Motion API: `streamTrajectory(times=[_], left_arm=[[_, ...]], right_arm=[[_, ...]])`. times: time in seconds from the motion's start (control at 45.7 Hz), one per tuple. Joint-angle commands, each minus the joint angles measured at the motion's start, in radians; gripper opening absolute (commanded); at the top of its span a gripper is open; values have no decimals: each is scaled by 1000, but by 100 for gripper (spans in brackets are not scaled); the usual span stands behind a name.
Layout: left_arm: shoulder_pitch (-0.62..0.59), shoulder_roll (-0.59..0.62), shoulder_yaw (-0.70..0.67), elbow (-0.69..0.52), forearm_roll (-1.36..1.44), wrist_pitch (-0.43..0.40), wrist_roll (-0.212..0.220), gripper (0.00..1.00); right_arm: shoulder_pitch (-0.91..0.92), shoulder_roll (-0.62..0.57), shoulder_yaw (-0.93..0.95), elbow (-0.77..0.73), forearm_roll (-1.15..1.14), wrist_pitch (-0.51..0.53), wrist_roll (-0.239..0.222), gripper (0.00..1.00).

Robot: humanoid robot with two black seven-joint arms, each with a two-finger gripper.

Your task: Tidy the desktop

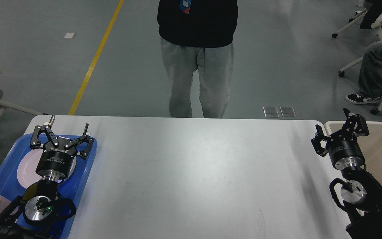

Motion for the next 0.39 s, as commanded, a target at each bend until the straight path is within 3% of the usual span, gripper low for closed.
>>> streamTrajectory(times=[0.0, 0.372], left_arm=[[0, 0, 0, -1, 0, 0, 0, 96], [-1, 0, 0, 1, 0, 0, 0, 96]], right_arm=[[1, 3, -2, 1, 2, 2, -1, 100], [2, -8, -10, -17, 3, 125, -9, 100]])
